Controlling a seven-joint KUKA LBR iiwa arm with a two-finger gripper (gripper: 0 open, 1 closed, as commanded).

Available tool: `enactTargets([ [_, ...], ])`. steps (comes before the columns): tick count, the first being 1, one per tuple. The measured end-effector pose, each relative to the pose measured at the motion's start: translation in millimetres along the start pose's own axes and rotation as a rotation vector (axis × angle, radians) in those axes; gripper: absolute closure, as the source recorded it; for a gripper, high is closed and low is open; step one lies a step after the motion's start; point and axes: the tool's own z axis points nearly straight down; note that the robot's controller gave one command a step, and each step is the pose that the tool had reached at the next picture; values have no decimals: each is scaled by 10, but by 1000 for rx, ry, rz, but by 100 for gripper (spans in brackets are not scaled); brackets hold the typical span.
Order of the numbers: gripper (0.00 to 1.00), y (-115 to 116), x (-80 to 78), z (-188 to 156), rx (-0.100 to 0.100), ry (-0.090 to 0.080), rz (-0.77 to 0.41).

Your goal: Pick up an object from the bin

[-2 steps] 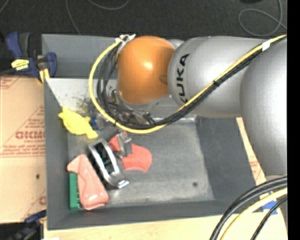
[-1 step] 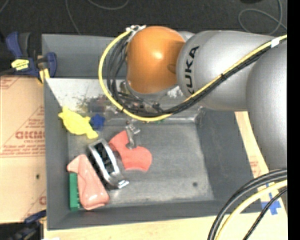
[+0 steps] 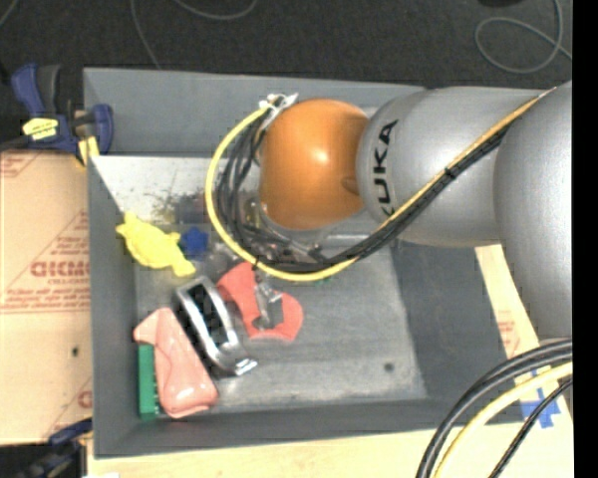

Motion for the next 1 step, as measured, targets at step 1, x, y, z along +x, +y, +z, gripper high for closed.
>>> enactTargets([
  [1, 0, -11, 98, 347, 5, 7, -80],
])
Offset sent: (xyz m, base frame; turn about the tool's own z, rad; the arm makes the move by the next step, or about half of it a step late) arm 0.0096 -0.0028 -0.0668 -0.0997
